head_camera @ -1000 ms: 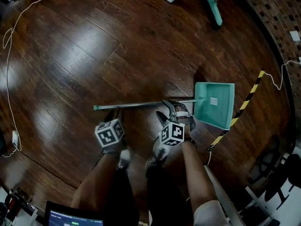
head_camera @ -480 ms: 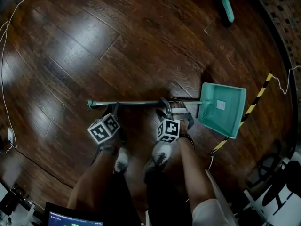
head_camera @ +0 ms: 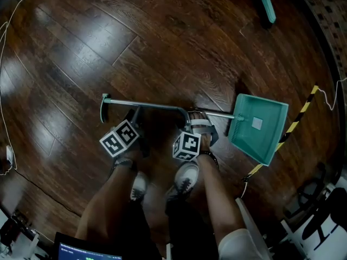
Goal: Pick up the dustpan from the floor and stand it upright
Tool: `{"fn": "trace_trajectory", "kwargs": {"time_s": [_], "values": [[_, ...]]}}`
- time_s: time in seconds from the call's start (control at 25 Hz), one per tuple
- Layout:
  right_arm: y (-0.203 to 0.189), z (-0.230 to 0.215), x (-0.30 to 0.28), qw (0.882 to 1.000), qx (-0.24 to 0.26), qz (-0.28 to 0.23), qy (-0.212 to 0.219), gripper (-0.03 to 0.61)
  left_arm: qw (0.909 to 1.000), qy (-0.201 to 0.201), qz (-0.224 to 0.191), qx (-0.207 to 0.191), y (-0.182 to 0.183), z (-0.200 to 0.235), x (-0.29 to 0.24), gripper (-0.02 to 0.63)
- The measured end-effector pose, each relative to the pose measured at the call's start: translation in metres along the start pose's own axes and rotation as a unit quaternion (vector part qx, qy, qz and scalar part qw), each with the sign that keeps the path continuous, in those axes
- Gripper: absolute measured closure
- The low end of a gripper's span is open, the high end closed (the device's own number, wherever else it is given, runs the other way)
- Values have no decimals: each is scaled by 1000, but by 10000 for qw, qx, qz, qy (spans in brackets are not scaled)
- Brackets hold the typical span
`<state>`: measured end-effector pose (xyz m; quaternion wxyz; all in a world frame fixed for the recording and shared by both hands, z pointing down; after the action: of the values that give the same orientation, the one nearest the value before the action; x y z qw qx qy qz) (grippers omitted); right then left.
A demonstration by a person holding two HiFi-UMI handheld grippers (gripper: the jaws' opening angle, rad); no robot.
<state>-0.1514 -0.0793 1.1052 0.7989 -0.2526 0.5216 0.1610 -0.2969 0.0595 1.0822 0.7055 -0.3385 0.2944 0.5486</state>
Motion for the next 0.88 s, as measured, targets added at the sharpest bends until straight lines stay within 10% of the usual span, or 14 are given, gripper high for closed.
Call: {"fn": "trace_trajectory", "kwargs": {"time_s": [0.72, 0.88], "values": [[-7, -17, -18, 9981, -114, -282, 543, 377, 9950, 772, 170, 614, 19, 10, -39, 501], [-9, -18, -15, 9989, -42, -322, 345, 488, 9927, 792, 389, 827, 19, 9, -41, 461]]}}
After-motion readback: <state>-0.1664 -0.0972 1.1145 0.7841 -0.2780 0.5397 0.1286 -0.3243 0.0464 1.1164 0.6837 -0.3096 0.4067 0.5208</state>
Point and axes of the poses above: the fingertips, and each gripper's own axes: x backward along the fingers, z to its left, y out of its top, the point moved 9 cm from there along x, backward along the fingers, and after that the axes turned 15 degrees about x, right-handed, at the moved point
